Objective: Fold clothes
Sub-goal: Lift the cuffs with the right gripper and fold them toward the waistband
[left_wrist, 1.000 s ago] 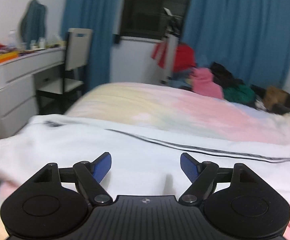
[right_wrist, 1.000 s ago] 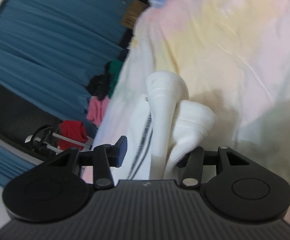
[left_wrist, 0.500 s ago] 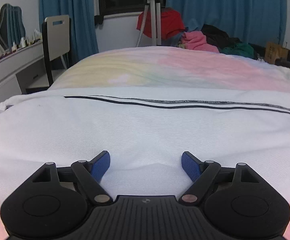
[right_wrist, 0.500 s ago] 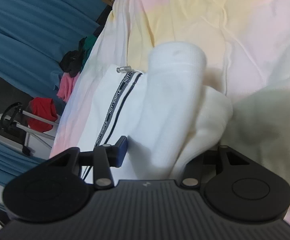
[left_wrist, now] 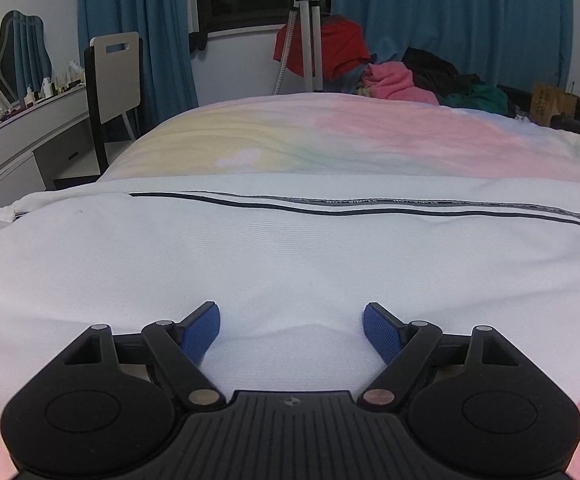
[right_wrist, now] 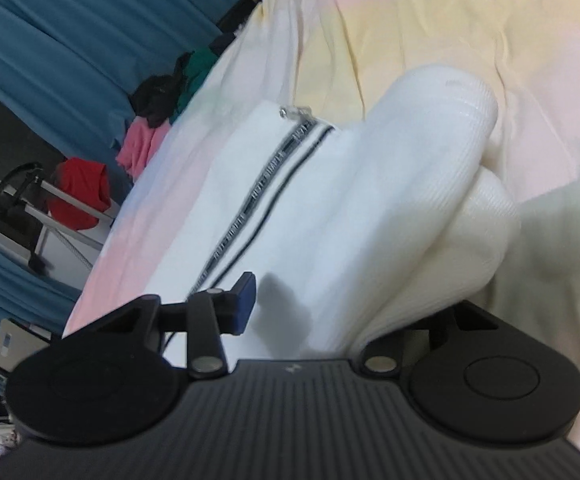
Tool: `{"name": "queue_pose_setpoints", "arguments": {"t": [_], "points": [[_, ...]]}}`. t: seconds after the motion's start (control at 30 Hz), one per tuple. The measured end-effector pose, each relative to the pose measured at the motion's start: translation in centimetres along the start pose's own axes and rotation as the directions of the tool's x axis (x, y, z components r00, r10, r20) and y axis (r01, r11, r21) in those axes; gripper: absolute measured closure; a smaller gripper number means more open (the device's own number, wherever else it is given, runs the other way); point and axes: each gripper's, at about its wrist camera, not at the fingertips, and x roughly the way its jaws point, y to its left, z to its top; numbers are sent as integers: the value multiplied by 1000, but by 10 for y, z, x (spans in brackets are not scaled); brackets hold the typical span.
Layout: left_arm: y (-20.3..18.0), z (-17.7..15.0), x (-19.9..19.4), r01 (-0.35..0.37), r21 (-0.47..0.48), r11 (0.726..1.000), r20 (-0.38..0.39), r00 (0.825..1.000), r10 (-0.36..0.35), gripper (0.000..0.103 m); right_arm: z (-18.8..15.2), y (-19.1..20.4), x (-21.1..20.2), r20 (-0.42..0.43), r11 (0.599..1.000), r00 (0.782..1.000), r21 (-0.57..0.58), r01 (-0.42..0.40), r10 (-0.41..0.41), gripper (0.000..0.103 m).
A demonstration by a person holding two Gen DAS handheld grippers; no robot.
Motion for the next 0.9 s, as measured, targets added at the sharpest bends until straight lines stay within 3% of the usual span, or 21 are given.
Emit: {"name": "queue_pose_setpoints", "arguments": {"t": [0.1,0.27,0.43,0.53,0.6,0.67,0.7,0.8,0.9], "points": [[2,0,0,-1,-2,1000,2,1000,1,22,-4,6,-3,38,999,998,-8,50,-50,86],[2,0,0,-3,4,1000,5,1000,3,22,-3,8,-15,118,999,992,22,46,-48,91],[4,1,-2,5,-5,1000,5,1000,-5,22,-12,58,-39,280,982,960,-181,64,-11,91],[8,3,-7,14,-30,999,9,1000,-13,22,-36,108,-65,395,913,915,-396,93,78,91],[14,5,-13,21,-69,997,14,1000,-20,22,-74,144,-78,431,813,883,-572,110,184,91],[21,8,-20,14,-101,995,28,1000,-12,22,-117,178,-89,424,678,855,-725,122,299,91],[25,9,-24,8,-114,993,36,999,-3,22,-144,191,-90,390,602,854,-790,118,345,91],[41,11,-35,-12,-173,985,53,998,22,22,-235,212,-74,243,306,889,-944,124,389,91],[51,12,-43,-22,-215,976,65,997,37,22,-305,202,-46,60,23,935,-998,55,349,91]]}}
